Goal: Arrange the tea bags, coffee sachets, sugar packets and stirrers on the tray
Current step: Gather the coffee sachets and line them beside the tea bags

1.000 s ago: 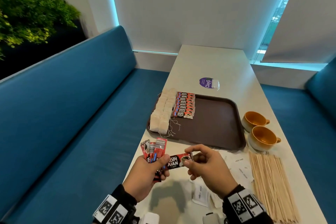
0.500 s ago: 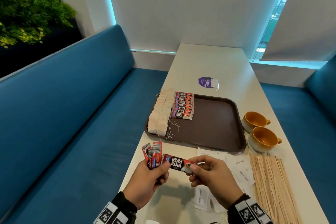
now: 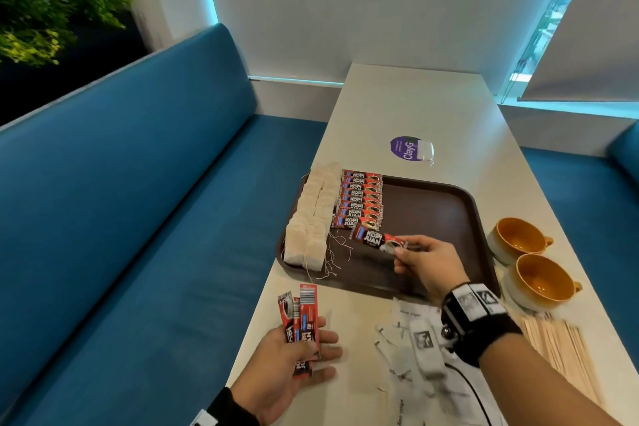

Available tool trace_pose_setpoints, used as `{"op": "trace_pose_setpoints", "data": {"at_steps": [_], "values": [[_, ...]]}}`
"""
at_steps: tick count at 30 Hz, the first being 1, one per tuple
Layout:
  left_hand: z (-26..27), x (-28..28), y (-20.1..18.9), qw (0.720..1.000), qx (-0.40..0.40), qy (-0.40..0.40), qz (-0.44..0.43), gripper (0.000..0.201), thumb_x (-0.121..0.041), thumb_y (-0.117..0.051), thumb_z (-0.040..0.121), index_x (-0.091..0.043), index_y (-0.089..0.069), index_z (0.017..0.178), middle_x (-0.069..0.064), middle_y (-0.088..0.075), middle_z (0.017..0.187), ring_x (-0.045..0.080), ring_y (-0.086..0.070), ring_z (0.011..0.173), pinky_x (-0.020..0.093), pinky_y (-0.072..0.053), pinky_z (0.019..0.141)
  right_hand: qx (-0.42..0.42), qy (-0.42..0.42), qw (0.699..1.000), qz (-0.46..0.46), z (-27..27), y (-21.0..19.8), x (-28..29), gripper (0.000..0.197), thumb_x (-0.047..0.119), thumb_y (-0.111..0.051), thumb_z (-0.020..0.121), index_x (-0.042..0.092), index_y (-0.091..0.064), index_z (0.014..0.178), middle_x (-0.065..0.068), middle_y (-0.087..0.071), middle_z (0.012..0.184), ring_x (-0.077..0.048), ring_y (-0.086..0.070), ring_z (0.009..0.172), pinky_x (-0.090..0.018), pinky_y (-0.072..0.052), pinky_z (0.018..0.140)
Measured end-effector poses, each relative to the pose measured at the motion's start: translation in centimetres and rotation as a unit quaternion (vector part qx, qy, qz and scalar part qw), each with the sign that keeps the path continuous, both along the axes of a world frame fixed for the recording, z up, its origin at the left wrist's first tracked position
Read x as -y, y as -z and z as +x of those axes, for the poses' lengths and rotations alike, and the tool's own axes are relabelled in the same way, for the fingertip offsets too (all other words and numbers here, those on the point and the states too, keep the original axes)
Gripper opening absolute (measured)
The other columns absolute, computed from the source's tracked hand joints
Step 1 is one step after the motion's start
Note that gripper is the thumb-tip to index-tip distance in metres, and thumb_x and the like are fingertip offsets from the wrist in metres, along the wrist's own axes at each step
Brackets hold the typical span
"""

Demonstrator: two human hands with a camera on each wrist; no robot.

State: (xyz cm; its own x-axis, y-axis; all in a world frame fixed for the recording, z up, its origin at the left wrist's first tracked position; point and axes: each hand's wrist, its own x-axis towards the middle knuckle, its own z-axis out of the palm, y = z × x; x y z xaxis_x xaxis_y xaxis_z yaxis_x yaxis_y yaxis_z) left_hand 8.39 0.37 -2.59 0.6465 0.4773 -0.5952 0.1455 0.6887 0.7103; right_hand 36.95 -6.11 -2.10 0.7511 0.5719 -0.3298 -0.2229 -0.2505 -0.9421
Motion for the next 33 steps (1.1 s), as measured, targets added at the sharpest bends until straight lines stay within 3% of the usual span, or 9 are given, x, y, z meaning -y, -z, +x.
{"op": "trace_pose_setpoints", "data": {"at_steps": [4, 9, 13, 17, 23, 29, 33], "values": [[0.1, -0.7, 0.4, 1.0, -0.02, 0.0, -0.006, 0.028, 0.009, -0.052, 0.1, -0.002, -0.064, 0.123, 0.018, -0.076, 0.112, 0.043, -0.074, 0.1, 0.06, -0.059, 0.084, 0.021, -0.028, 0.997, -0.074, 2.2, 1.2, -4.1, 0.011, -0.003, -0.074, 0.087, 0.003, -0.076, 0.096, -0.013, -0.073, 0.078, -0.018, -0.064, 0.058, -0.031, -0.059, 0.064], [0.4, -0.5, 0.9, 0.999, -0.016, -0.034, -0.013, 0.028, 0.012, -0.055, 0.097, 0.0, -0.065, 0.12, 0.017, -0.077, 0.11, 0.044, -0.074, 0.096, 0.049, -0.064, 0.079, 0.037, -0.053, 0.99, -0.124, 2.9, 0.9, -7.0, 0.011, 0.0, -0.077, 0.086, 0.002, -0.072, 0.095, -0.014, -0.073, 0.077, -0.021, -0.068, 0.062, -0.037, -0.063, 0.077], [0.4, -0.5, 1.3, 0.999, -0.014, -0.042, -0.022, 0.03, 0.014, -0.053, 0.097, 0.0, -0.065, 0.12, 0.017, -0.077, 0.11, 0.043, -0.074, 0.097, 0.049, -0.062, 0.084, 0.061, -0.057, 0.983, -0.165, 2.9, 0.5, -8.0, 0.01, 0.001, -0.083, 0.08, 0.005, -0.074, 0.083, -0.014, -0.074, 0.074, -0.023, -0.07, 0.063, -0.039, -0.064, 0.076], [0.4, -0.7, 1.2, 0.999, -0.007, -0.041, -0.03, 0.029, 0.015, -0.053, 0.097, 0.0, -0.065, 0.119, 0.017, -0.077, 0.11, 0.043, -0.074, 0.097, 0.049, -0.062, 0.085, 0.066, -0.057, 0.978, -0.192, 2.9, 0.1, -8.4, 0.017, 0.0, -0.085, 0.077, 0.003, -0.071, 0.086, -0.016, -0.074, 0.073, -0.023, -0.07, 0.059, -0.039, -0.064, 0.069], [0.2, -0.5, 1.3, 0.998, 0.009, -0.049, -0.035, 0.029, 0.014, -0.055, 0.096, 0.002, -0.065, 0.12, 0.02, -0.075, 0.111, 0.046, -0.073, 0.097, 0.045, -0.064, 0.078, 0.066, -0.045, 0.976, -0.203, 2.8, -0.2, -8.1, 0.029, 0.001, -0.088, 0.074, 0.002, -0.066, 0.092, -0.017, -0.075, 0.073, -0.023, -0.072, 0.057, -0.037, -0.064, 0.061], [0.0, -0.5, 1.5, 0.999, 0.007, -0.039, -0.018, 0.031, 0.013, -0.056, 0.096, 0.0, -0.064, 0.123, 0.019, -0.076, 0.112, 0.044, -0.073, 0.101, 0.054, -0.057, 0.094, 0.046, -0.033, 0.983, -0.175, 2.4, -1.1, -7.0, 0.033, 0.013, -0.089, 0.076, 0.005, -0.062, 0.092, -0.018, -0.074, 0.077, -0.027, -0.074, 0.06, -0.039, -0.064, 0.061], [-0.3, -0.3, 0.9, 0.999, 0.016, -0.04, -0.011, 0.028, 0.009, -0.056, 0.097, 0.002, -0.064, 0.123, 0.02, -0.075, 0.112, 0.045, -0.072, 0.102, 0.055, -0.056, 0.096, 0.075, -0.031, 0.988, -0.134, 0.9, -2.2, -5.2, 0.025, 0.022, -0.083, 0.084, 0.007, -0.064, 0.089, -0.017, -0.074, 0.083, -0.024, -0.072, 0.06, -0.043, -0.065, 0.067]]}}
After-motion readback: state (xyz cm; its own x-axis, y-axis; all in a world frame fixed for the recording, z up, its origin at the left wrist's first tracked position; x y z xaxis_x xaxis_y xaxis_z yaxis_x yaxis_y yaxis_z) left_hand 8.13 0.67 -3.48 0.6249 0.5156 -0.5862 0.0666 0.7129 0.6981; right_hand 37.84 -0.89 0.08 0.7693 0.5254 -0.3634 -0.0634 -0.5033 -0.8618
